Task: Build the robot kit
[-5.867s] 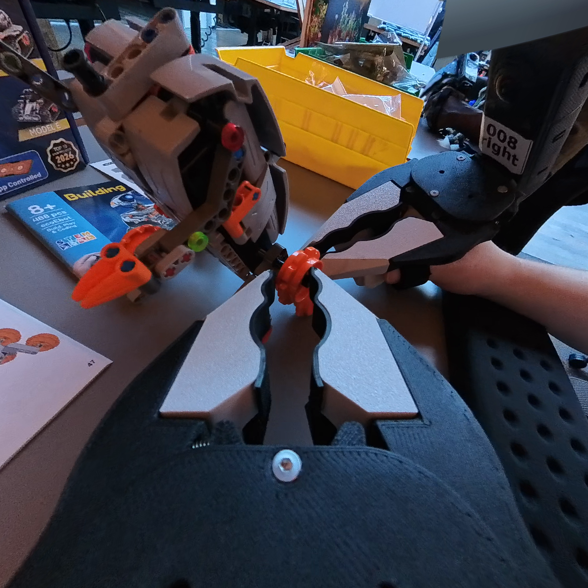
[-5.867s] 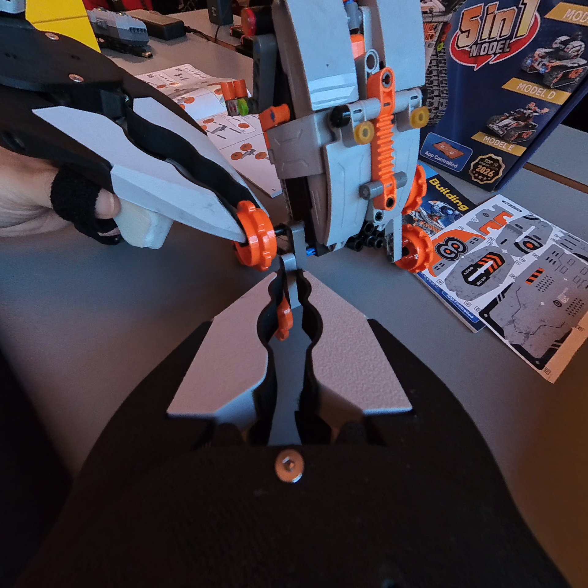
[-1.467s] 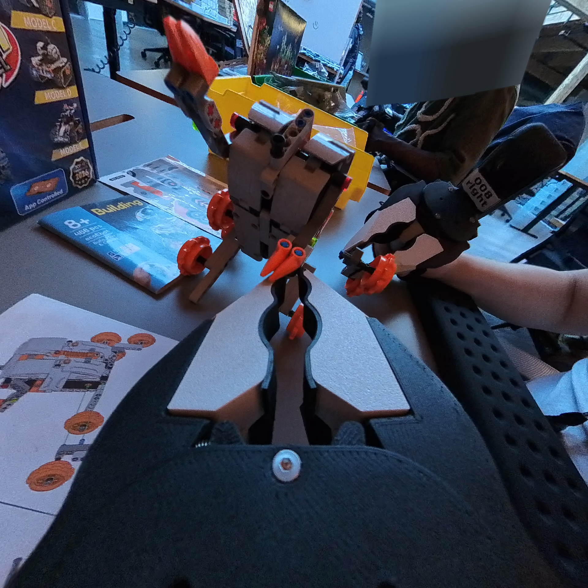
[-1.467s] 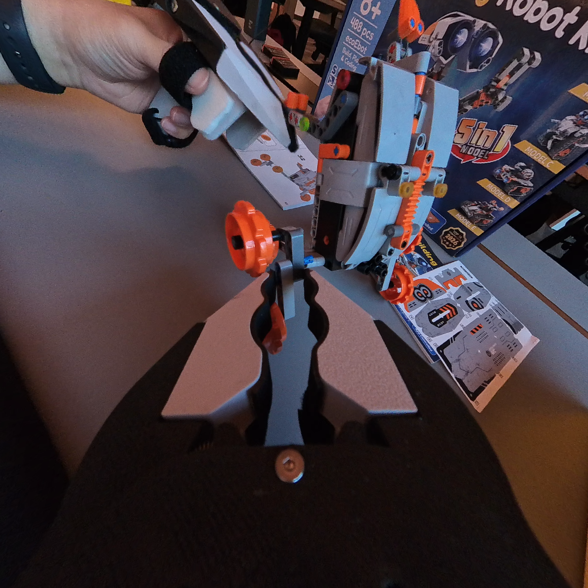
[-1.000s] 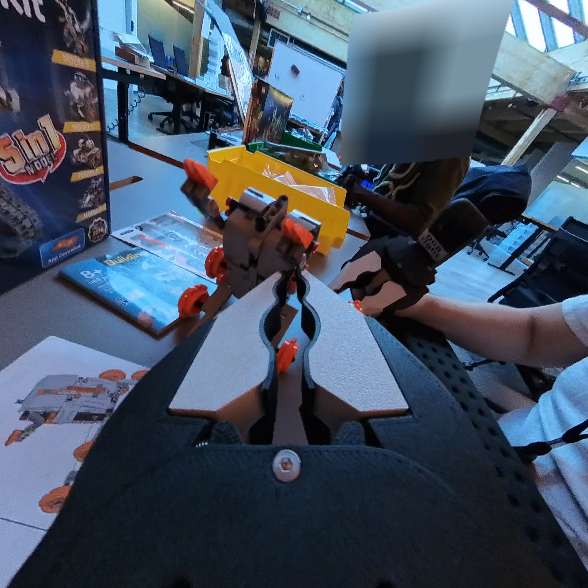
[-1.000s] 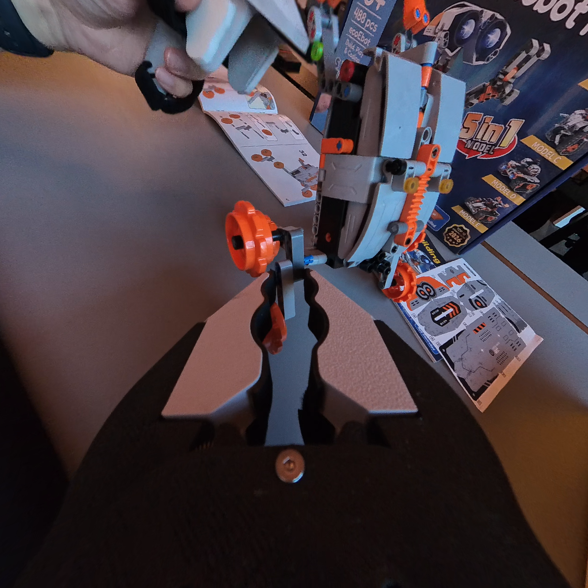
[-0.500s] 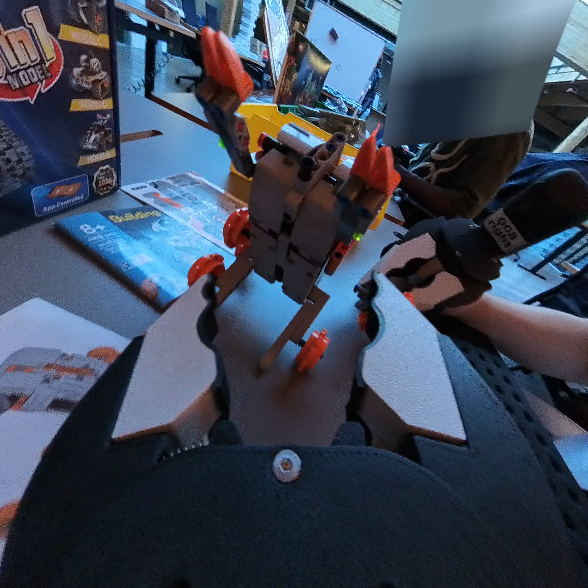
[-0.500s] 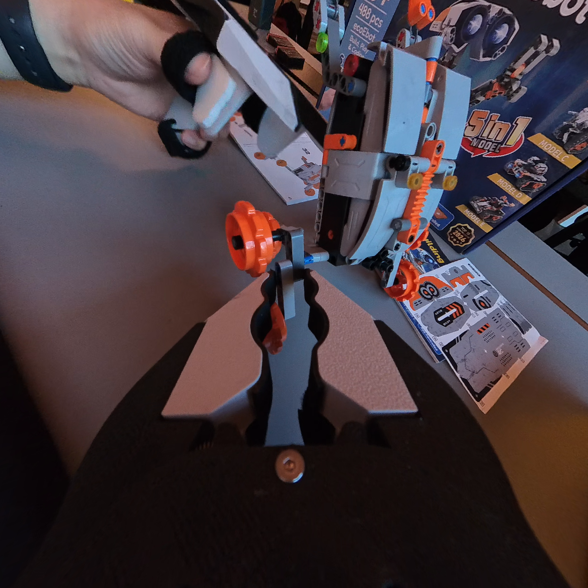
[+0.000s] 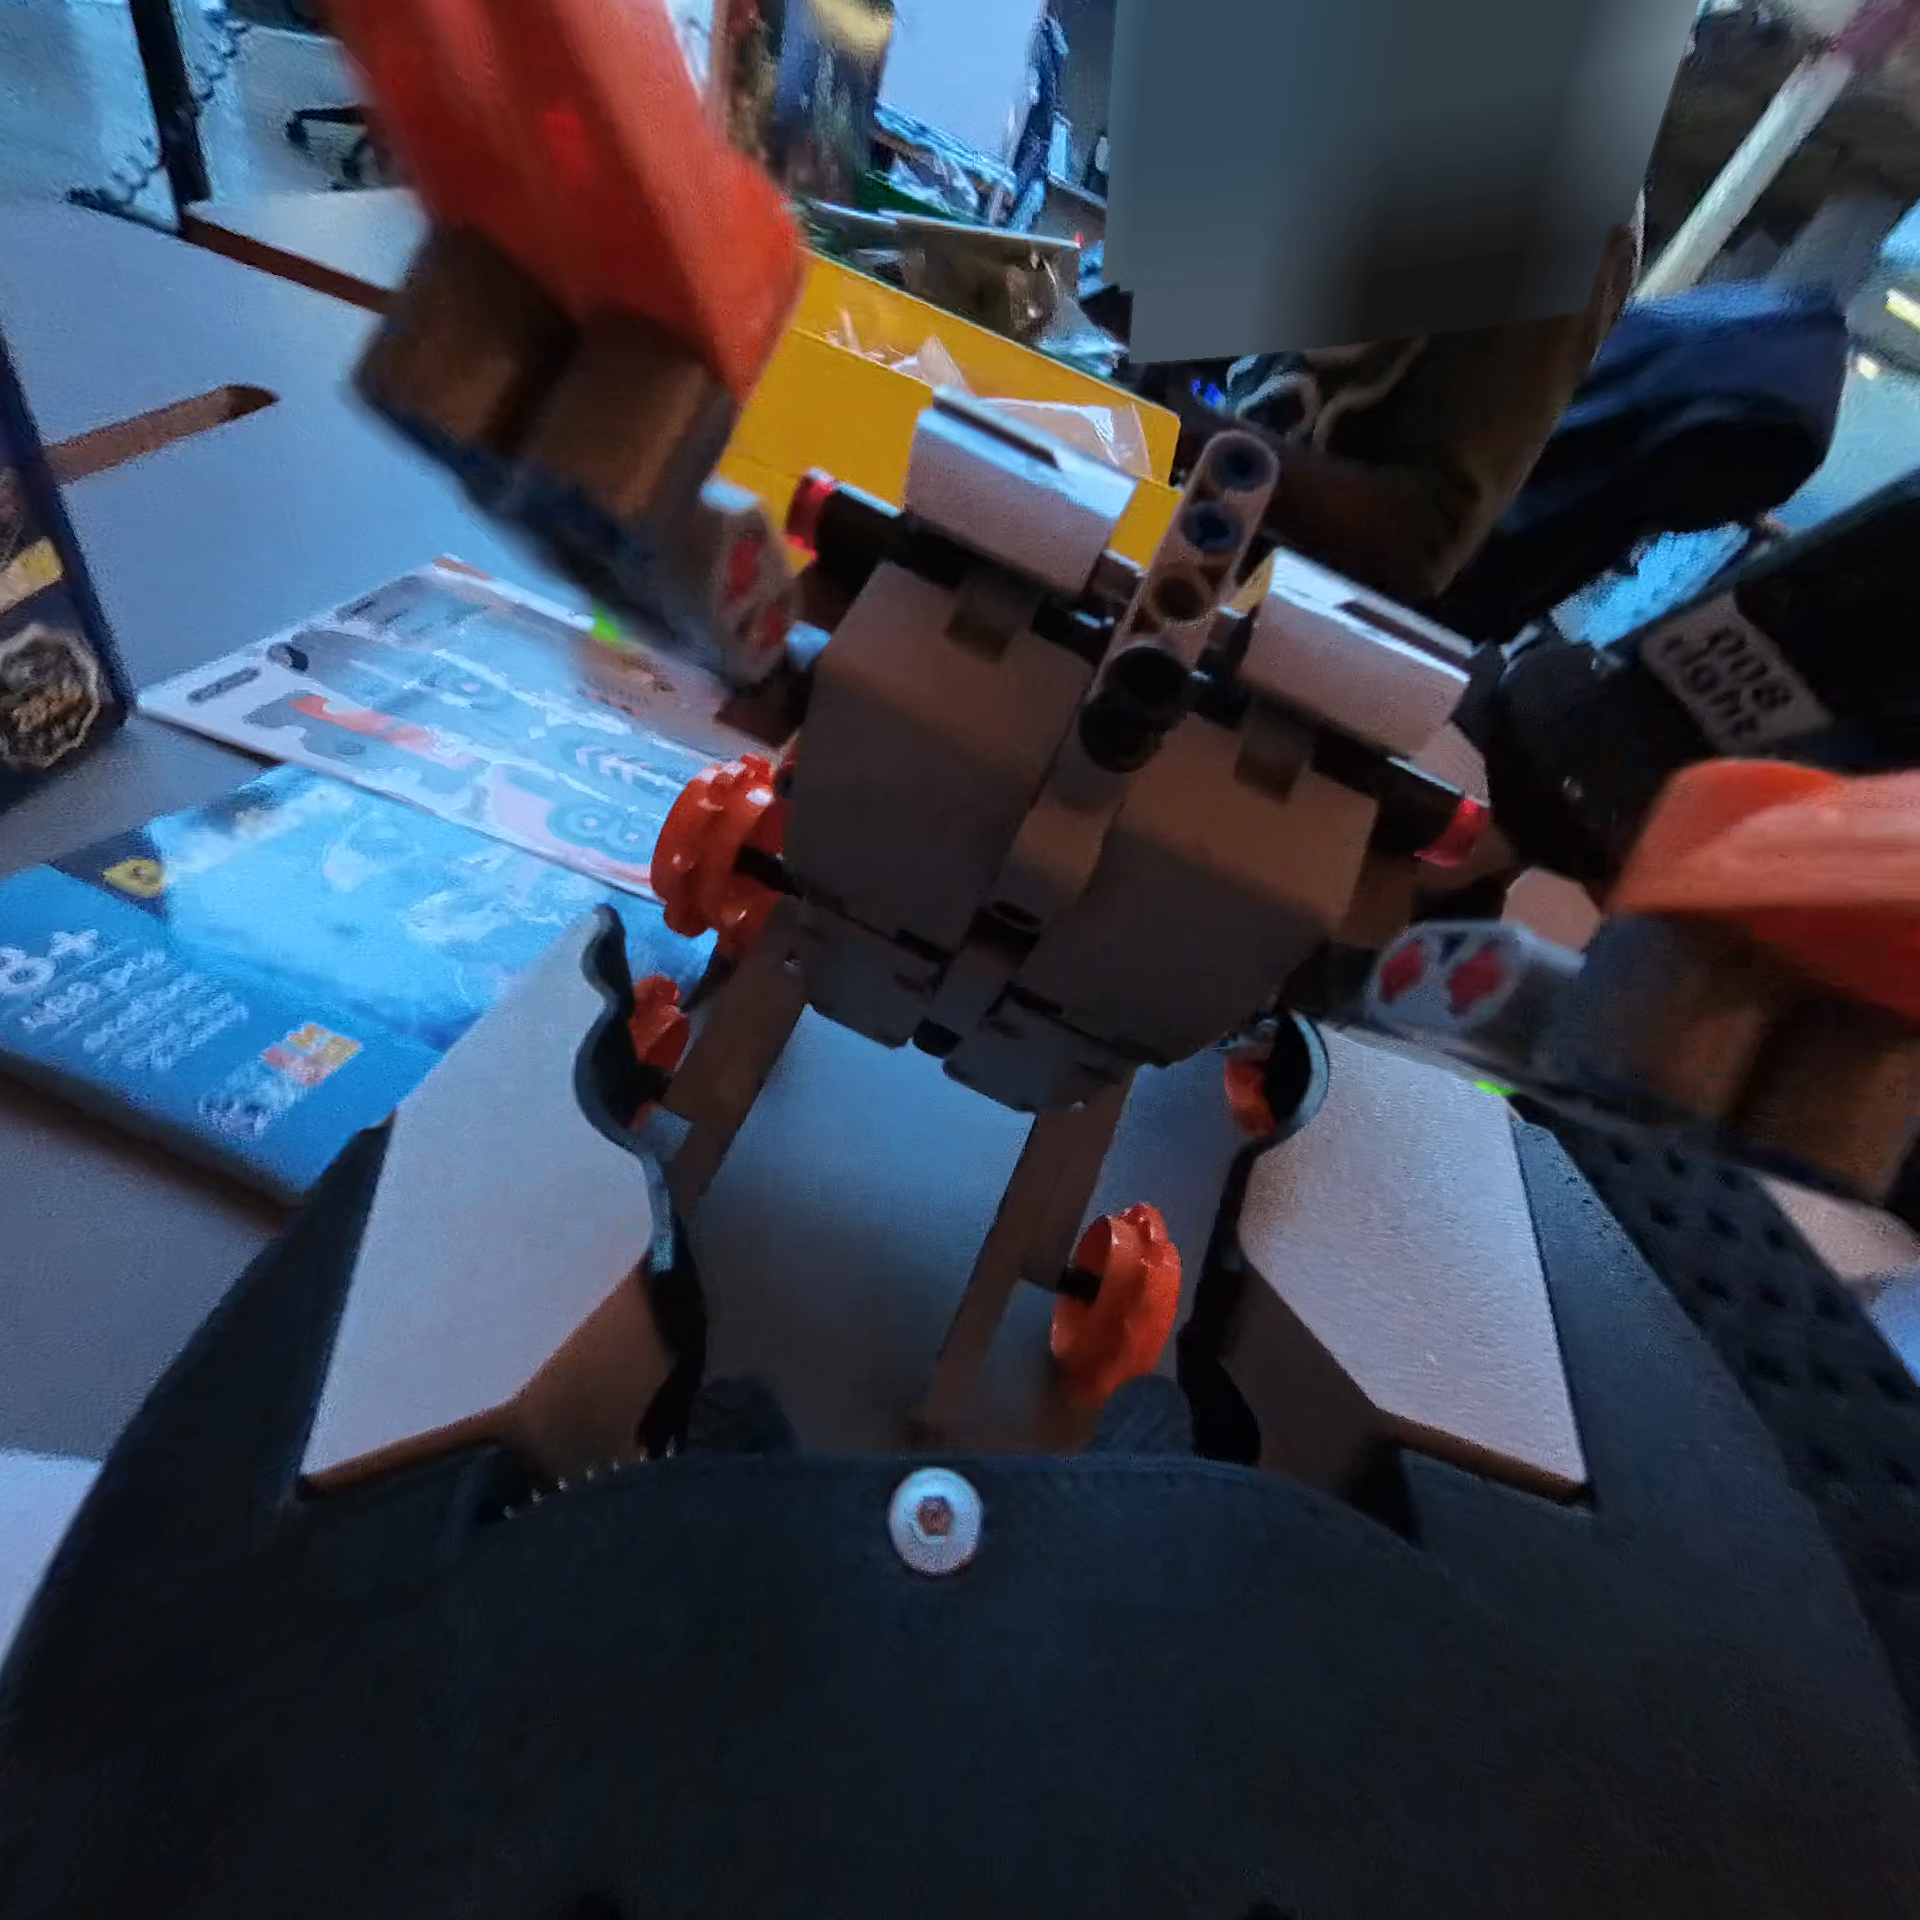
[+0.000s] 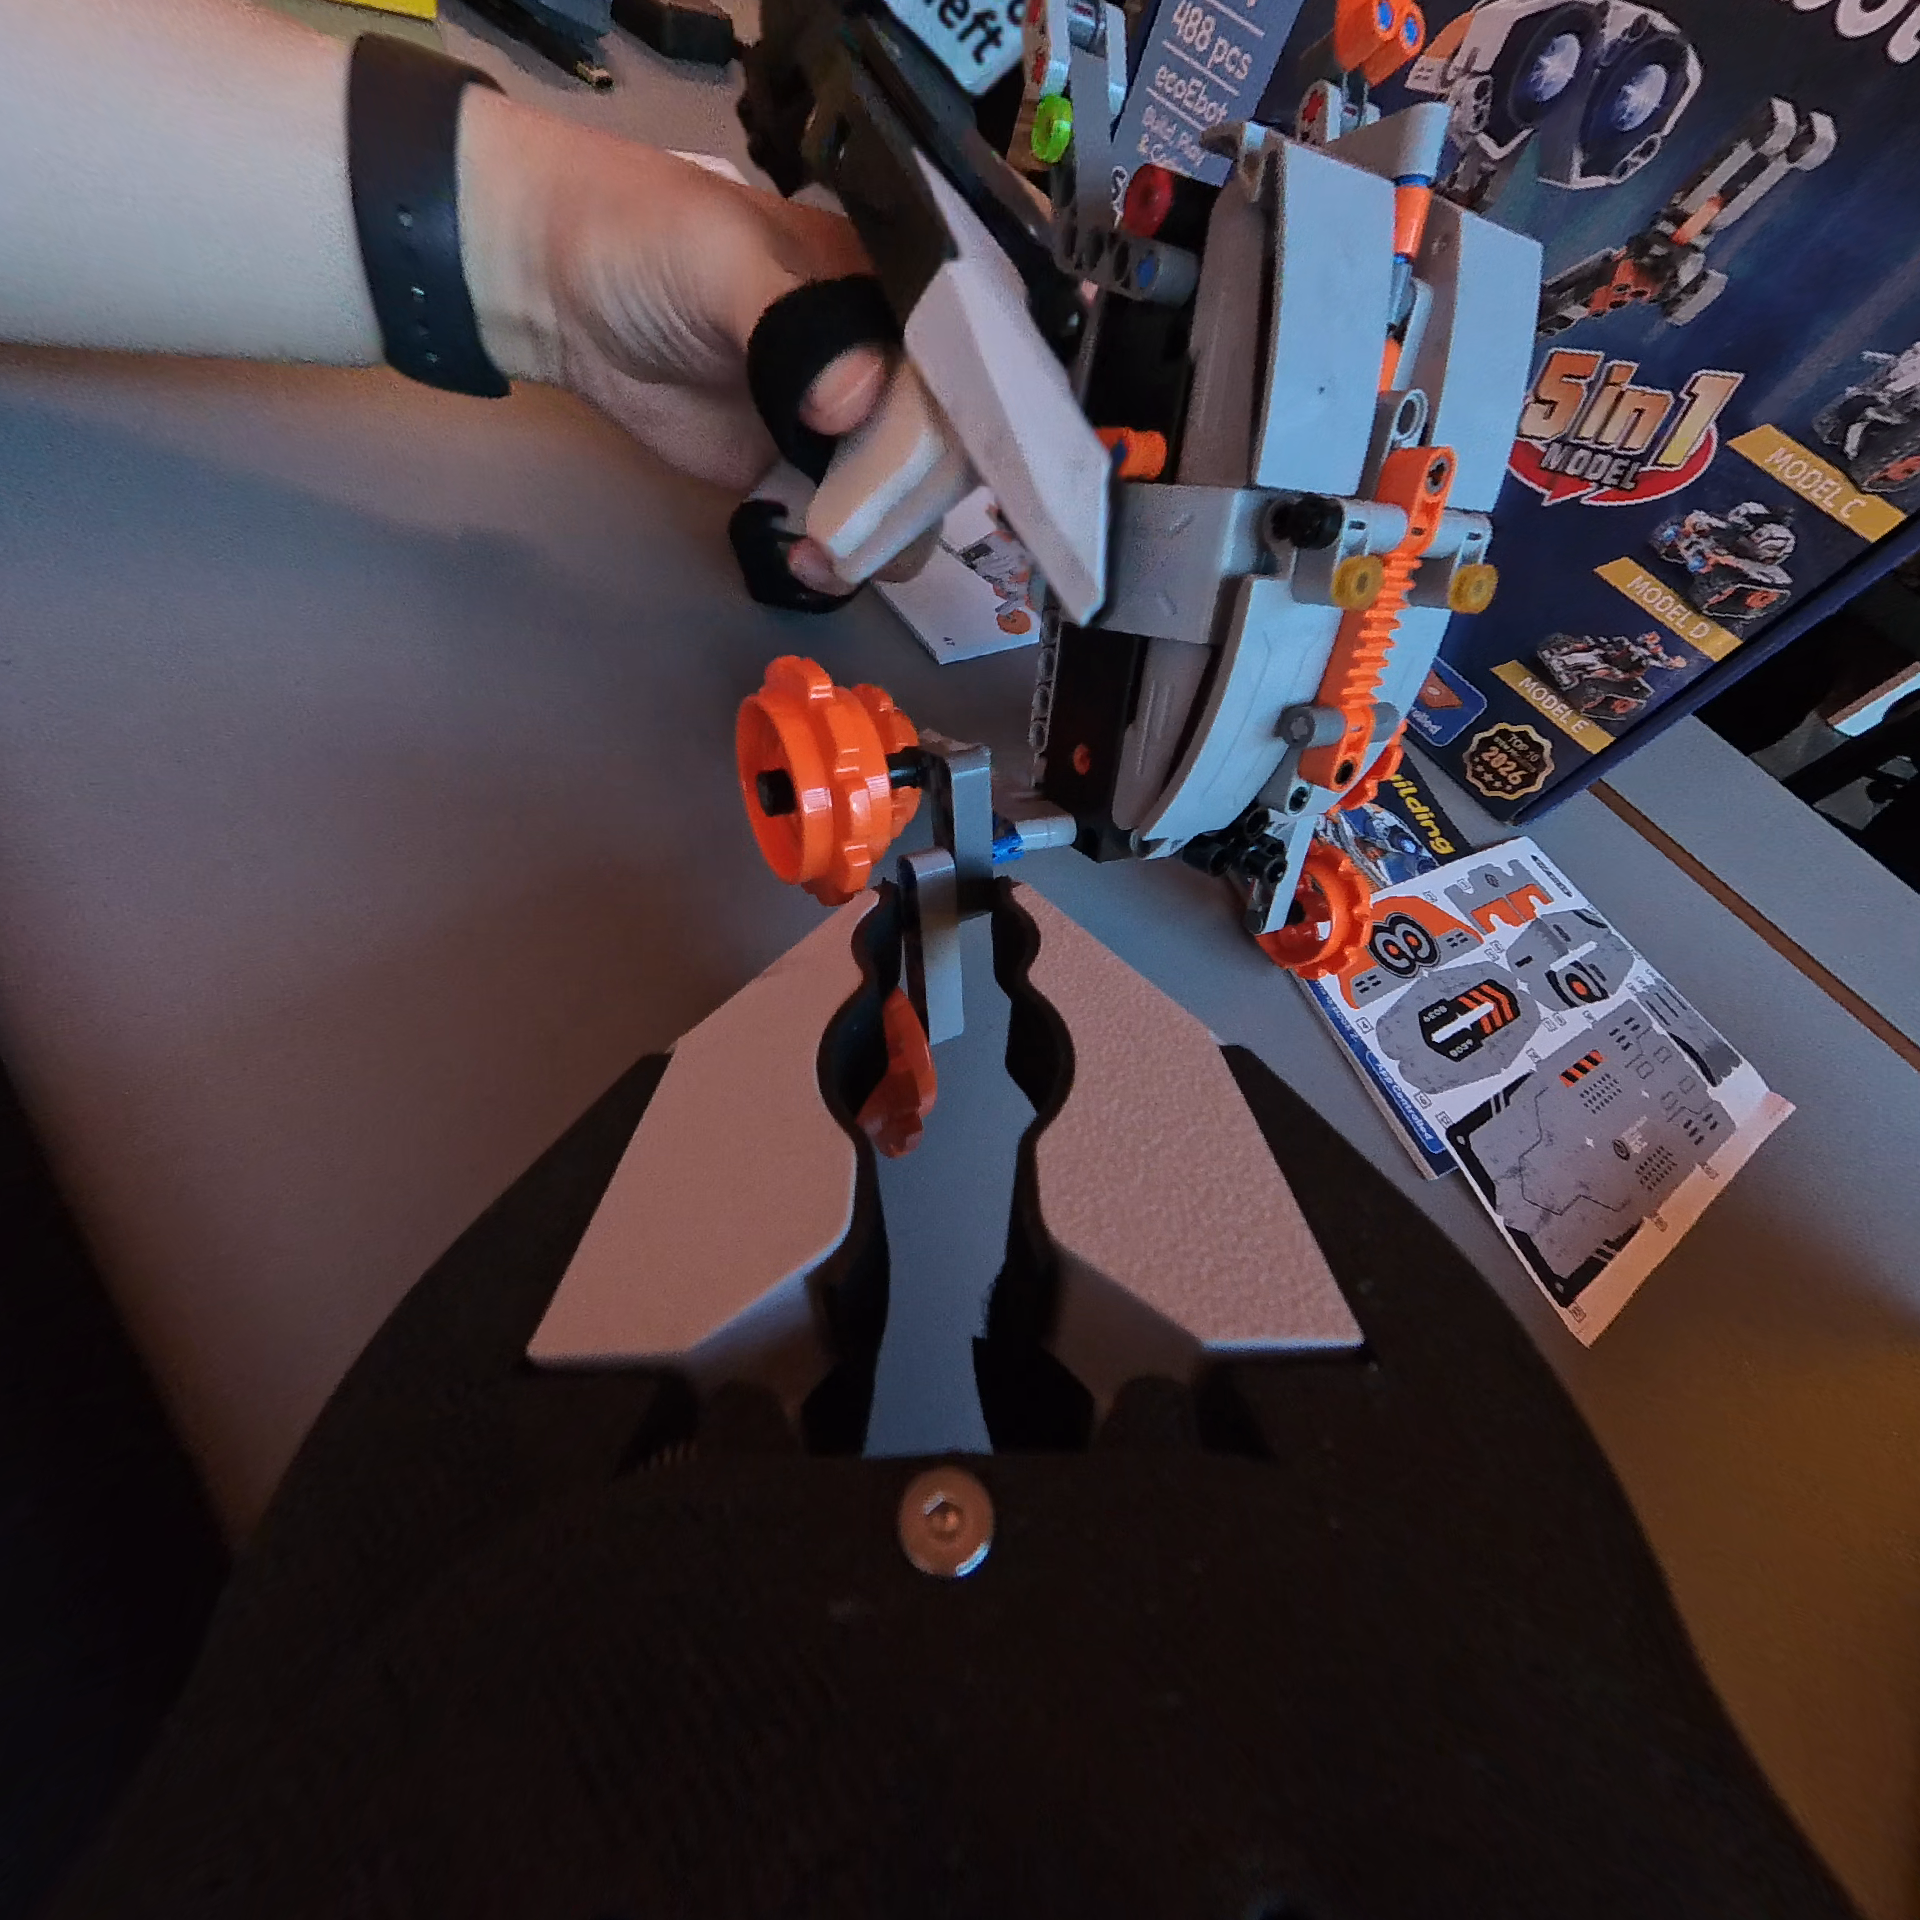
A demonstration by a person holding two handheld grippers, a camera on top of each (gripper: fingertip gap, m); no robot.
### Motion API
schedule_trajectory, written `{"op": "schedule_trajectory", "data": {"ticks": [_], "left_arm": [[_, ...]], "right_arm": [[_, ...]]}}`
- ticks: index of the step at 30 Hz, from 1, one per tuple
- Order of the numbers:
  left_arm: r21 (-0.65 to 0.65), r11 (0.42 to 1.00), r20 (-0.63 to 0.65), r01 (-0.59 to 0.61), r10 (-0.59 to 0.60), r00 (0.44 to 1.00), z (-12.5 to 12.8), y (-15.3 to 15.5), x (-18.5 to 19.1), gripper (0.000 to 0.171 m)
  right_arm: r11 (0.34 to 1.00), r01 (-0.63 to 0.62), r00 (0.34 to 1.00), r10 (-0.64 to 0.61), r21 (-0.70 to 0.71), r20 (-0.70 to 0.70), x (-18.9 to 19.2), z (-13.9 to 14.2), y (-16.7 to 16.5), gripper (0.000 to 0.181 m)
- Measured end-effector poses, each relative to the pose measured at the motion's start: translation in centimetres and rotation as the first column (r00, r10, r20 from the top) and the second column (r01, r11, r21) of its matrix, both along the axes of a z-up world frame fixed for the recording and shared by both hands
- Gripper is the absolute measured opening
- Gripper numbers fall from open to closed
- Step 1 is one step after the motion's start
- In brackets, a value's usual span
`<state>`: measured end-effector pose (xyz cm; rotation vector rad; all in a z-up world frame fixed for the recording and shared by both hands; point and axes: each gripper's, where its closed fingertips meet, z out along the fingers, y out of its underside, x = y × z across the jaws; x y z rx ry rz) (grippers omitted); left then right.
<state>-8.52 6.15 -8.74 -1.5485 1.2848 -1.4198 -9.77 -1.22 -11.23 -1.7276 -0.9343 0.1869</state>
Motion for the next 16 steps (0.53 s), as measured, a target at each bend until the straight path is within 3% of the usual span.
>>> {"op": "schedule_trajectory", "data": {"ticks": [4,7,13,14,15,16], "left_arm": [[0.078,0.996,0.065,0.049,-0.054,0.996,0.9,-0.5,1.7,0.121],[0.108,0.993,0.126,0.040,-0.053,0.991,1.6,-0.6,1.9,0.089],[0.073,0.997,0.141,0.038,-0.048,0.989,1.8,-0.9,1.7,0.089],[0.055,0.998,0.159,0.035,-0.043,0.986,2.1,-1.0,1.8,0.098],[0.031,0.999,0.175,0.020,-0.025,0.984,2.4,-0.8,2.0,0.117],[0.033,0.999,0.181,0.029,-0.035,0.983,2.5,-0.9,2.1,0.116]], "right_arm": [[1.000,0.006,1.000,-0.006,-0.006,-0.014,0.2,0.0,0.1,0.015],[1.000,0.012,1.000,-0.012,-0.010,-0.010,0.3,-0.1,0.1,0.015],[1.000,0.024,0.999,-0.024,0.000,-0.029,0.6,0.3,0.2,0.015],[1.000,0.025,0.999,-0.025,-0.004,-0.034,0.6,0.3,0.2,0.015],[1.000,0.028,0.999,-0.028,-0.007,-0.036,0.7,0.3,0.2,0.015],[1.000,0.029,0.999,-0.029,-0.011,-0.036,0.7,0.3,0.2,0.015]]}}
